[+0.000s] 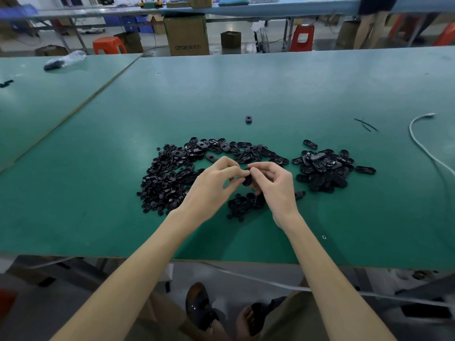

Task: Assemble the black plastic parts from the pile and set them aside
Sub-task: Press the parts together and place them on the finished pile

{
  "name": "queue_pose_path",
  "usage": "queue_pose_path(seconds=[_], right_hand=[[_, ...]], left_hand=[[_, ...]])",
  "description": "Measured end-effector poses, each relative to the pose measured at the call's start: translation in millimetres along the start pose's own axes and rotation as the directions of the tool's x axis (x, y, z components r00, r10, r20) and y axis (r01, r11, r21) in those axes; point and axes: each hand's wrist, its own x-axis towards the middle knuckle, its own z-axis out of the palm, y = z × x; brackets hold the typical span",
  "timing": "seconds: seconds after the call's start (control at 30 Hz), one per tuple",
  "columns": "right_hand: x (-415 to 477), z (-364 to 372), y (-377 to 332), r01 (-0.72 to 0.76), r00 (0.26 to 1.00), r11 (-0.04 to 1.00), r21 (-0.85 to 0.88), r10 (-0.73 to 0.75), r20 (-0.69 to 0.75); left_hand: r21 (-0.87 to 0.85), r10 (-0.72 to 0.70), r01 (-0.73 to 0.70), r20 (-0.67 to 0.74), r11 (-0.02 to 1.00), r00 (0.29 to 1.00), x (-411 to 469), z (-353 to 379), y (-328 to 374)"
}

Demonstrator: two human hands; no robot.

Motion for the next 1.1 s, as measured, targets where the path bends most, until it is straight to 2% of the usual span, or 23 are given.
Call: queue_pose_path(seconds=[0.1,0.2,0.3,0.6,0.73,0.9,1.1], right_hand=[[-0.1,-0.1,0.1,0.002,1.000,1.000,0.006,-0.002,0.013],[-0.5,-0.1,-0.1,0.009,0.999,1.000,0.000,-0.009,0.031],[-1.0,-0.4,-0.6,0.011,0.999,1.000,0.013,-0.011,0.039],[-1.4,-0.1,-2.8,0.027,0.998,0.999,0.030,-0.028,0.048],[-1.1,-0.1,-3.8,0.028,0.998,0.999,0.015,-0.029,0.051],[-1.4,-0.4,-4.1,0.034,0.997,0.999,0.003,-0.034,0.071],[-1.2,-1.2,-3.6,0.039,0.997,0.999,0.011,-0.040,0.065]], left_hand=[[-0.061,-0.015,0.015,-0.004,0.998,1.000,-3.4,2.2,-3.2],[-0.257,-0.168,0.159,-0.012,0.953,0.986,-1.1,5.4,-2.1],[-0.310,-0.258,0.240,-0.016,0.920,0.966,1.7,10.7,2.1],[-0.349,-0.323,0.350,0.134,0.870,0.937,20.0,-1.3,-2.4],[-0.352,-0.301,0.367,0.227,0.861,0.926,22.9,-5.4,-7.9],[-0.334,-0.267,0.336,0.238,0.880,0.934,27.0,-9.9,-10.4],[-0.454,-0.319,0.383,0.215,0.805,0.923,20.8,-5.1,-8.3]])
